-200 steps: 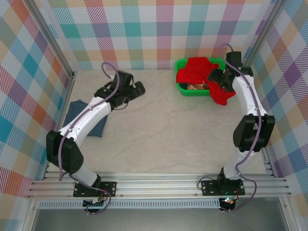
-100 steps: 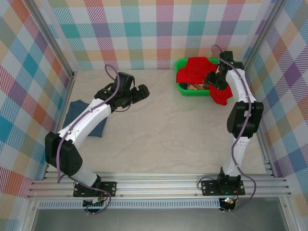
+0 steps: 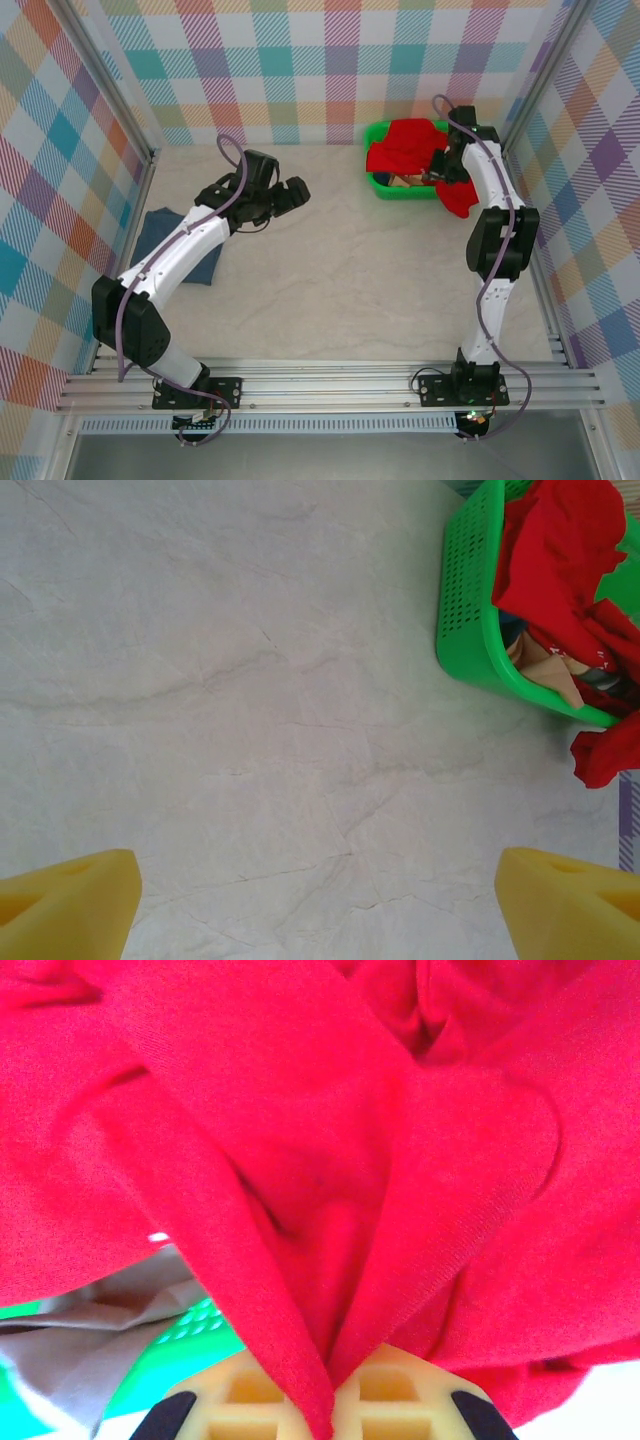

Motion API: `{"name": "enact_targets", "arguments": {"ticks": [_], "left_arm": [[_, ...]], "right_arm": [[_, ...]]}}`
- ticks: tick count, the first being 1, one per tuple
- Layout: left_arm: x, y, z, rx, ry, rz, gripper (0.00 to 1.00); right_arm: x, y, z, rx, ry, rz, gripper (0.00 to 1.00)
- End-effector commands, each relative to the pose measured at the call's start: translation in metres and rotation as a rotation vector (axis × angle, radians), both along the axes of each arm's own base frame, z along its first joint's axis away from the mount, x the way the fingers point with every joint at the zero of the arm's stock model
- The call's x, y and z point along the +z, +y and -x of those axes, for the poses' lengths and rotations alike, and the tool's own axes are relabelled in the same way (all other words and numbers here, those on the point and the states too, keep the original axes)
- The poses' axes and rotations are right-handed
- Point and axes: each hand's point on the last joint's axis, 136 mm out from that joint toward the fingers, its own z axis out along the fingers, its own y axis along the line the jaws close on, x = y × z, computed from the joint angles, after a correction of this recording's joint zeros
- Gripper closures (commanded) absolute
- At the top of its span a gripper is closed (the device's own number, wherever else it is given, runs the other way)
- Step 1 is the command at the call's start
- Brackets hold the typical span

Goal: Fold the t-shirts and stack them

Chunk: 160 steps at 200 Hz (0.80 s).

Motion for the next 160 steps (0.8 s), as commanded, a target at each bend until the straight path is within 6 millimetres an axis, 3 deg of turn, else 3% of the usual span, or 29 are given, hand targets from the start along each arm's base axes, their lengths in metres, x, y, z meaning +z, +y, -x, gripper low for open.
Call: {"name": "enact_targets", "arguments": {"ticks": [1, 17, 38, 73, 102, 117, 139, 160], "left_arm": [[0.025, 0.004, 0.005, 0.019, -0.033, 0.024, 0.09], [0.031, 0.003, 0.002, 0.027, -0.044, 0.035, 0.10], [0.041, 0.003, -0.005, 0.052, -0.058, 0.044, 0.10], [0.068, 0.030, -0.010, 0.189, -0.108, -0.007, 0.09], [0.103, 0.065, -0.003, 0.330, -0.189, -0.042, 0.08], [0.118, 0.081, 0.003, 0.388, -0.223, -0.063, 0.08], [0.132, 0.107, 0.018, 0.483, -0.254, -0.101, 0.06], [0.137, 0.130, 0.034, 0.559, -0.276, -0.142, 0.06]], "right_arm": [[0.115, 0.019, -0.003, 0.057, -0.284, 0.035, 1.00], [0.165, 0.039, -0.001, 0.108, -0.406, 0.030, 1.00], [0.225, 0.082, 0.010, 0.228, -0.563, 0.020, 1.00], [0.309, 0.168, 0.057, 0.486, -0.766, -0.083, 1.00], [0.350, 0.234, 0.113, 0.713, -0.852, -0.263, 1.00], [0.372, 0.255, 0.141, 0.785, -0.893, -0.346, 1.00], [0.395, 0.262, 0.166, 0.798, -0.929, -0.450, 1.00], [0.393, 0.256, 0.177, 0.786, -0.925, -0.471, 1.00]]}}
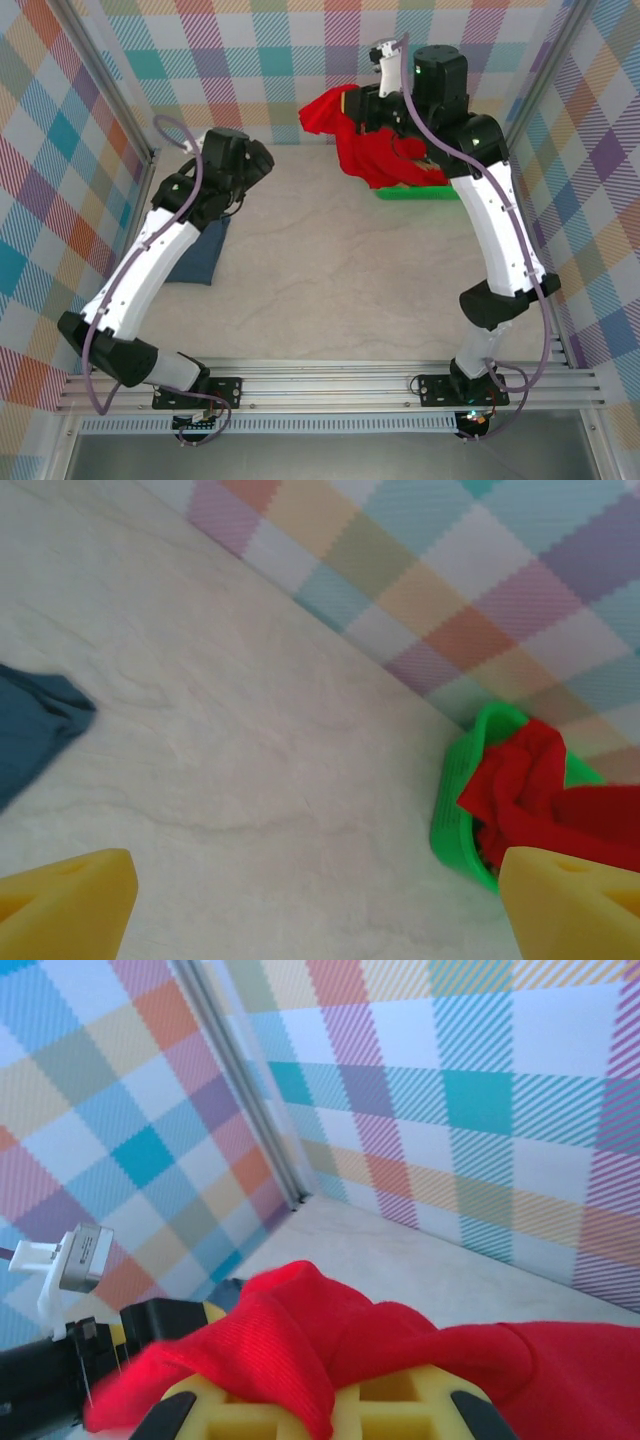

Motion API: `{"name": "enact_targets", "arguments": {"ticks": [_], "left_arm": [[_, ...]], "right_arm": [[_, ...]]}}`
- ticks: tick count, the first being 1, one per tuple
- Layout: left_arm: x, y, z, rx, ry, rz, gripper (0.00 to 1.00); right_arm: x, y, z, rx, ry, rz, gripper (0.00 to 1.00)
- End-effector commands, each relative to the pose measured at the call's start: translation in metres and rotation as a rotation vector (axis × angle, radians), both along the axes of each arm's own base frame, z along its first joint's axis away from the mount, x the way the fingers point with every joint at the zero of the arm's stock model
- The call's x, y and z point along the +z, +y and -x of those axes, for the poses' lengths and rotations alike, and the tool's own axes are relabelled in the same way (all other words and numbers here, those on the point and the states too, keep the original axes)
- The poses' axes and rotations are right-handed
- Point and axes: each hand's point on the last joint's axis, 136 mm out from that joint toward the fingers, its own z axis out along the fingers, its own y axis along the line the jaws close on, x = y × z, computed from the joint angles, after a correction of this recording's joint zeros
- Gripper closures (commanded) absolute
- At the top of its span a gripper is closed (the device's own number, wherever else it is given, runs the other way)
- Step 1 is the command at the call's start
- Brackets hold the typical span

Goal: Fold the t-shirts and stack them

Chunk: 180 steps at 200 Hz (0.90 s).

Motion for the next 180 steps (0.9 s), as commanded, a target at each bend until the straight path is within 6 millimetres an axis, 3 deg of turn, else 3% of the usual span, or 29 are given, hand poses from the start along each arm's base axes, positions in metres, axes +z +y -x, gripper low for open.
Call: {"name": "enact_targets", "arguments": {"ticks": [1, 15, 31, 46, 71, 79, 101, 128, 132, 145, 158, 168, 180], "left_arm": [[0.015, 0.042, 0.023, 0.152, -0.031, -0.062, 0.06], [0.010, 0.042, 0.027, 0.140, -0.022, -0.067, 0.06], [-0.005, 0.024, 0.023, 0.050, 0.012, -0.036, 0.08], [-0.023, -0.007, 0.016, -0.072, 0.059, 0.052, 0.09], [-0.042, -0.066, 0.000, -0.246, 0.093, 0.245, 0.06], [-0.045, -0.085, -0.004, -0.297, 0.098, 0.292, 0.04], [-0.068, -0.132, -0.012, -0.383, 0.167, 0.328, 0.03], [-0.100, -0.180, -0.021, -0.441, 0.241, 0.331, 0.03], [-0.108, -0.185, -0.023, -0.440, 0.262, 0.331, 0.03], [-0.123, -0.199, -0.031, -0.455, 0.293, 0.322, 0.03], [-0.133, -0.206, -0.038, -0.454, 0.303, 0.293, 0.03], [-0.138, -0.211, -0.046, -0.458, 0.298, 0.287, 0.04], [-0.144, -0.217, -0.056, -0.466, 0.282, 0.280, 0.05]], "right_arm": [[0.034, -0.005, 0.029, 0.056, -0.062, -0.104, 1.00], [0.018, -0.009, 0.037, 0.054, -0.018, -0.097, 1.00], [-0.010, -0.015, 0.045, 0.041, 0.048, -0.073, 1.00], [-0.042, -0.025, 0.058, 0.024, 0.107, -0.043, 1.00], [-0.090, -0.038, 0.096, 0.047, 0.244, -0.018, 1.00], [-0.112, -0.048, 0.108, 0.018, 0.309, 0.006, 1.00], [-0.202, -0.084, 0.132, -0.134, 0.594, 0.174, 1.00], [-0.278, -0.098, 0.154, -0.239, 0.878, 0.240, 1.00], [-0.287, -0.100, 0.155, -0.254, 0.914, 0.249, 0.92], [-0.310, -0.110, 0.156, -0.342, 0.997, 0.294, 0.49], [-0.312, -0.133, 0.150, -0.474, 0.988, 0.339, 0.25], [-0.307, -0.150, 0.142, -0.558, 0.961, 0.336, 0.18], [-0.304, -0.162, 0.125, -0.596, 0.954, 0.278, 0.21]]}}
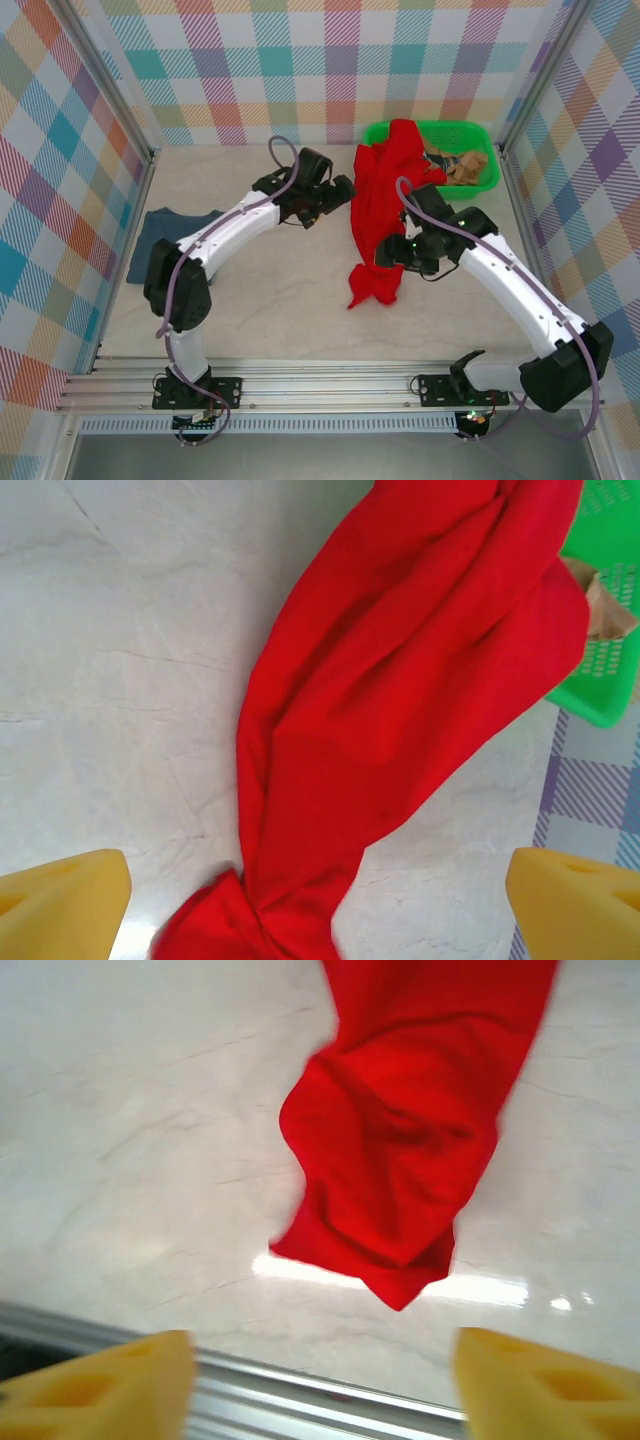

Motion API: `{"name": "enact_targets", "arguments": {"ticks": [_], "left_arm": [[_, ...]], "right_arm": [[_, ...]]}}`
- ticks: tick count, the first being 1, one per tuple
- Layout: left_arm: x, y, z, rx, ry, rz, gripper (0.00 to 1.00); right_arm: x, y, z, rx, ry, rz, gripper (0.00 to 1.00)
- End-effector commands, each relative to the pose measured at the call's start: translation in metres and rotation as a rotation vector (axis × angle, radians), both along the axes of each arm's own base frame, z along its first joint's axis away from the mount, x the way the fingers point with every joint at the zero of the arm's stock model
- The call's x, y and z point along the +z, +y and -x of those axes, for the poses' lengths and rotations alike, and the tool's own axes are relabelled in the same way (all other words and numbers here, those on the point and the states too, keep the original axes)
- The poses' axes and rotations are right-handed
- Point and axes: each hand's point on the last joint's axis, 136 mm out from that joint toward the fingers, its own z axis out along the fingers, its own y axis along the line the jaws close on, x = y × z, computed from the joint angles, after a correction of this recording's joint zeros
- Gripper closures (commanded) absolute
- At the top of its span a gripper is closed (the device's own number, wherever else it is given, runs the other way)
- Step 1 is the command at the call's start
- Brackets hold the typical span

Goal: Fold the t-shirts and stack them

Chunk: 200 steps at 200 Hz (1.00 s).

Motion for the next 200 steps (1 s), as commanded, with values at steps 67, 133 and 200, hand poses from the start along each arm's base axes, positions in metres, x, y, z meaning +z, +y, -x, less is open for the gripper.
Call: {"name": "enact_targets", "arguments": {"ticks": [67, 133, 200], "left_arm": [[-0.060, -0.047, -0.094, -0.004, -0.087, 0.098, 0.24], [-0.091, -0.057, -0.133, 0.042, -0.185, 0.228, 0.26], [-0.096, -0.074, -0.145, 0.081, -0.201, 0.375, 1.00]], "right_arm": [[0.016, -0.044, -0.159, -0.301, -0.176, -0.218, 0.28], [0.003, -0.047, -0.169, -0.313, -0.132, -0.253, 0.32], [0.006, -0.053, -0.149, -0.305, -0.122, -0.250, 0.34]]}}
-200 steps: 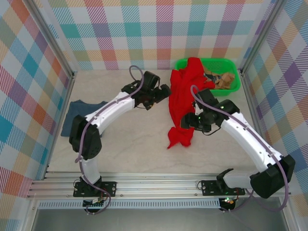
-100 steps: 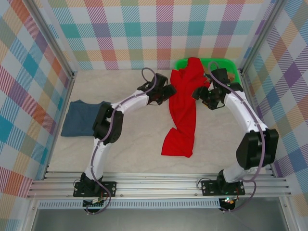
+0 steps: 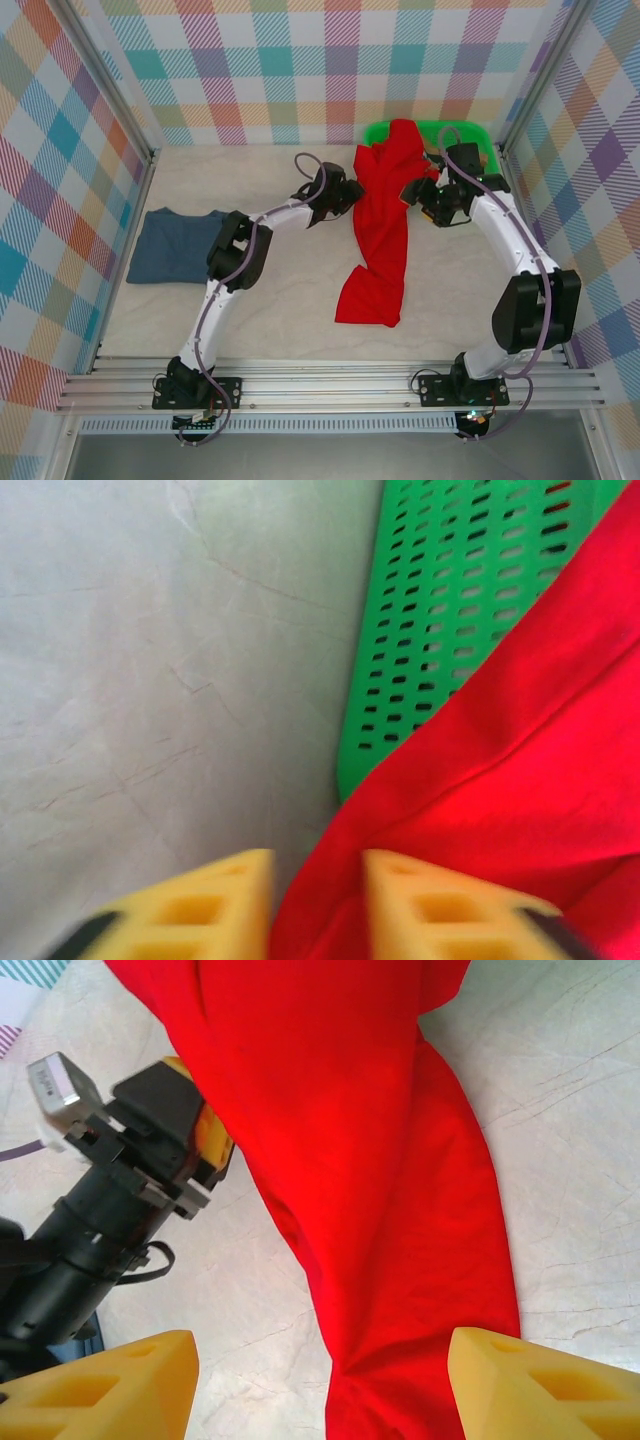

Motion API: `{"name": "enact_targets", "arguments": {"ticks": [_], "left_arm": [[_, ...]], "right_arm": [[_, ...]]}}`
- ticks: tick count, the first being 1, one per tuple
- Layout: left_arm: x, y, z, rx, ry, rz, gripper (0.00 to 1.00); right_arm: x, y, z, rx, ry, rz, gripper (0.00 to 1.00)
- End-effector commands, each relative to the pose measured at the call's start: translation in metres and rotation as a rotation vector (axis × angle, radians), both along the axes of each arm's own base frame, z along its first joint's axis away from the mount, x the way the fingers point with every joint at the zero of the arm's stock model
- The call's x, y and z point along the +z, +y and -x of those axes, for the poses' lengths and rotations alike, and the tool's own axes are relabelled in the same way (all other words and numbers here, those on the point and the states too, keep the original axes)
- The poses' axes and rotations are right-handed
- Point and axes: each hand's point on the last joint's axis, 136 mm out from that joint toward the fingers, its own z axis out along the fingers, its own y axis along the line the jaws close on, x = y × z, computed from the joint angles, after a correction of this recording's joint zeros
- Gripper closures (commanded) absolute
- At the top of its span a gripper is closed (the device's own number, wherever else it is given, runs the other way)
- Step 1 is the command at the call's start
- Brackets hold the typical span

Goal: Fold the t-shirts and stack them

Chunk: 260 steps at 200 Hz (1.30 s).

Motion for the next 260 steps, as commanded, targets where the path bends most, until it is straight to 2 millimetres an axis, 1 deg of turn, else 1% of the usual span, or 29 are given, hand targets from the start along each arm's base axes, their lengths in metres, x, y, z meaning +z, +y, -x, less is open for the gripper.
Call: {"name": "enact_targets", "arguments": {"ticks": [1, 9, 18, 21, 23, 26, 46, 50, 59, 74, 85, 102, 114, 127, 138, 167, 170, 194, 232, 246, 260], "left_arm": [[0.027, -0.004, -0.010, 0.026, -0.065, 0.088, 1.00], [0.038, 0.003, -0.009, 0.051, -0.079, 0.077, 1.00], [0.054, 0.013, -0.007, 0.083, -0.097, 0.071, 1.00], [0.056, 0.017, -0.006, 0.094, -0.097, 0.065, 1.00], [0.064, 0.020, -0.006, 0.103, -0.106, 0.068, 1.00], [0.070, 0.023, -0.005, 0.111, -0.111, 0.066, 1.00], [0.142, 0.042, 0.008, 0.137, -0.209, 0.044, 1.00], [0.160, 0.044, 0.011, 0.132, -0.238, 0.041, 1.00], [0.194, 0.050, 0.019, 0.123, -0.284, 0.008, 1.00], [0.243, 0.062, 0.030, 0.121, -0.352, -0.024, 1.00], [0.270, 0.072, 0.037, 0.139, -0.396, -0.038, 1.00], [0.297, 0.084, 0.047, 0.154, -0.429, -0.052, 1.00], [0.318, 0.088, 0.053, 0.155, -0.468, -0.041, 1.00], [0.335, 0.092, 0.057, 0.153, -0.488, -0.033, 1.00], [0.359, 0.097, 0.062, 0.148, -0.539, -0.046, 1.00], [0.435, 0.120, 0.079, 0.179, -0.689, -0.078, 1.00], [0.434, 0.122, 0.080, 0.173, -0.677, -0.097, 1.00], [0.480, 0.133, 0.096, 0.169, -0.761, -0.116, 1.00], [0.550, 0.153, 0.129, 0.205, -0.910, -0.045, 1.00], [0.571, 0.154, 0.141, 0.197, -0.957, 0.010, 1.00], [0.588, 0.153, 0.151, 0.177, -0.994, 0.074, 1.00]], "right_arm": [[0.008, -0.001, 0.007, 0.023, -0.013, -0.004, 0.34], [0.012, -0.002, 0.006, 0.026, -0.020, 0.004, 0.35], [0.015, -0.003, 0.006, 0.030, -0.026, 0.013, 0.35], [0.016, -0.004, 0.006, 0.030, -0.028, 0.017, 0.36], [0.017, -0.004, 0.006, 0.031, -0.030, 0.020, 0.36], [0.017, -0.005, 0.006, 0.029, -0.032, 0.025, 0.36], [0.026, -0.008, 0.005, 0.029, -0.056, 0.050, 0.36], [0.028, -0.009, 0.005, 0.027, -0.063, 0.055, 0.36], [0.034, -0.011, 0.004, 0.025, -0.080, 0.062, 0.36], [0.044, -0.013, 0.002, 0.020, -0.111, 0.072, 0.37], [0.052, -0.013, 0.000, 0.023, -0.135, 0.073, 0.38], [0.060, -0.014, -0.001, 0.024, -0.157, 0.079, 0.39], [0.065, -0.014, -0.002, 0.025, -0.173, 0.076, 0.41], [0.068, -0.013, -0.002, 0.026, -0.180, 0.069, 0.41], [0.071, -0.012, -0.001, 0.028, -0.185, 0.060, 0.42], [0.073, -0.010, 0.001, 0.041, -0.193, 0.054, 0.42], [0.074, -0.010, 0.002, 0.042, -0.195, 0.054, 0.41], [0.076, -0.010, 0.002, 0.043, -0.204, 0.053, 0.41], [0.081, -0.011, 0.000, 0.025, -0.226, 0.048, 0.41], [0.084, -0.011, -0.001, 0.020, -0.240, 0.038, 0.41], [0.086, -0.010, -0.002, 0.012, -0.249, 0.031, 0.41]]}}
